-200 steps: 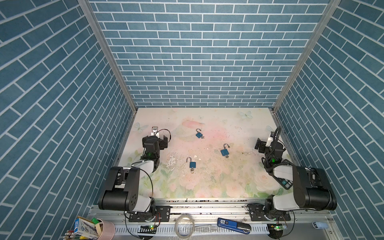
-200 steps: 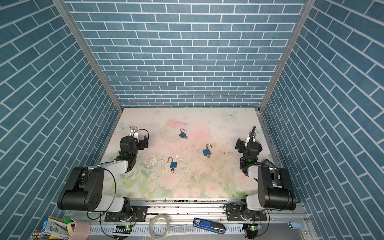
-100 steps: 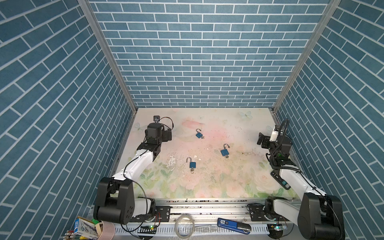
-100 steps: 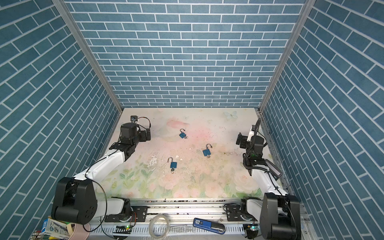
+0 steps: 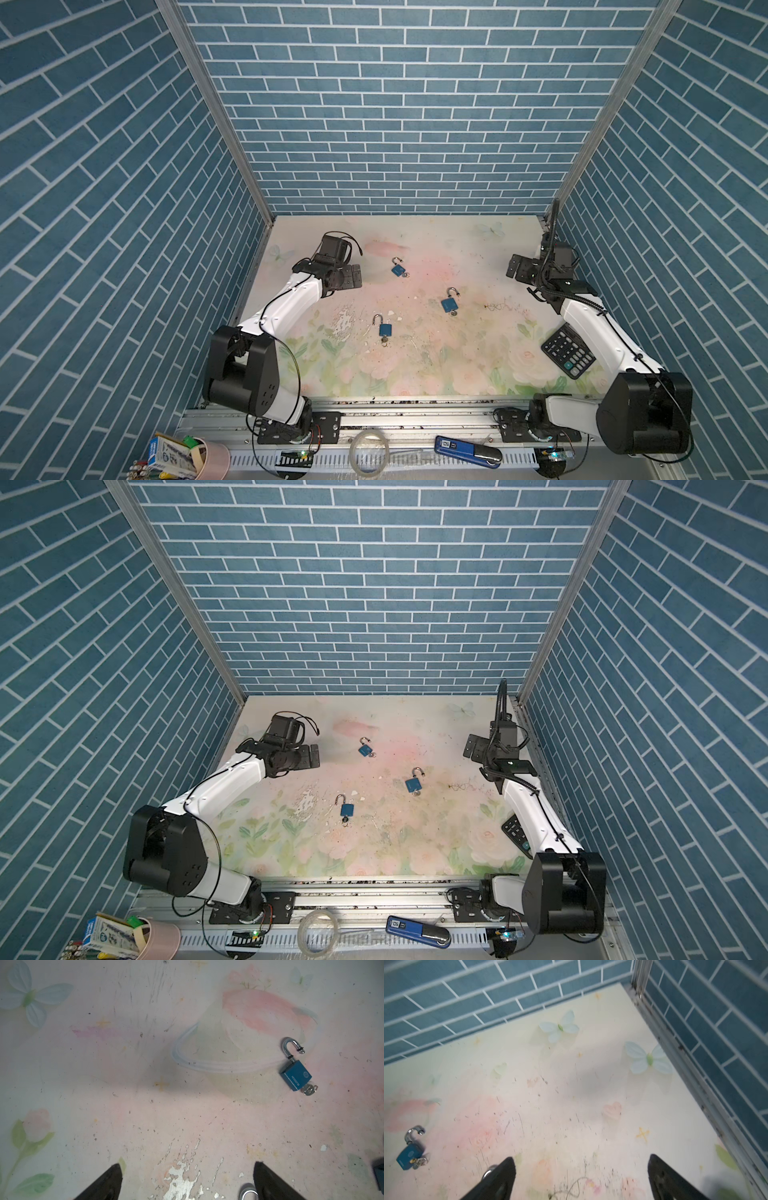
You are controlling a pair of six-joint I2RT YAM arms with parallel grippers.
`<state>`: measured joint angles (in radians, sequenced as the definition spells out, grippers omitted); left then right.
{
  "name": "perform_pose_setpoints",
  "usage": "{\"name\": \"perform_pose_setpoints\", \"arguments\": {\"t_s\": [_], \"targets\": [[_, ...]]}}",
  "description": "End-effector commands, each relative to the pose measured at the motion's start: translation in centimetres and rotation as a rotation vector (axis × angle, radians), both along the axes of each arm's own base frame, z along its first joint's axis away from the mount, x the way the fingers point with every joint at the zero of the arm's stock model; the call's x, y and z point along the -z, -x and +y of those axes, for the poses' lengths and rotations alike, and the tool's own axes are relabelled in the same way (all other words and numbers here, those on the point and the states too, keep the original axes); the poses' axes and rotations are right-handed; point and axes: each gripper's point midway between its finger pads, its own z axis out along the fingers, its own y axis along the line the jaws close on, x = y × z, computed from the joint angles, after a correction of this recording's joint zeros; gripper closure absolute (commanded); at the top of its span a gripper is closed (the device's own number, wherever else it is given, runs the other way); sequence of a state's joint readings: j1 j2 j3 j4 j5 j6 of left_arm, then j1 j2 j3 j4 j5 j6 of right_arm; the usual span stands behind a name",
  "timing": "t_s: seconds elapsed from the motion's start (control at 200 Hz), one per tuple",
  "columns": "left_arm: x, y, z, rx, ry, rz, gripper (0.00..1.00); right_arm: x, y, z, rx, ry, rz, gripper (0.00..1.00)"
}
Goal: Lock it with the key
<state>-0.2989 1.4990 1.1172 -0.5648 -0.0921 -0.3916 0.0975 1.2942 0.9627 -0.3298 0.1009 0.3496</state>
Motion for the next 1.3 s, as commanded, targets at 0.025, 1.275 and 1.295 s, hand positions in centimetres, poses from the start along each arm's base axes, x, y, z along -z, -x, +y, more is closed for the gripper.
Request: {"name": "perform_pose_setpoints", "arguments": {"t_s": [0.025,1.275,1.295], "targets": [[0.4,2.7,-0.5,0.001,-0.039,0.081,0.01,2.7,2.7,1.4,0.008,0.017,0.224,0.01],[7.0,10.5,-12.3,0.206,-0.126,0.314,0.24,7.2,12.2,8.3,-0.082,0.034,0.389,0.01],[7.2,10.4,-12.6,0.205,-0.124,0.318,0.25,7.2,12.3,8.2,-0.082,0.035,0.387,0.01]]}}
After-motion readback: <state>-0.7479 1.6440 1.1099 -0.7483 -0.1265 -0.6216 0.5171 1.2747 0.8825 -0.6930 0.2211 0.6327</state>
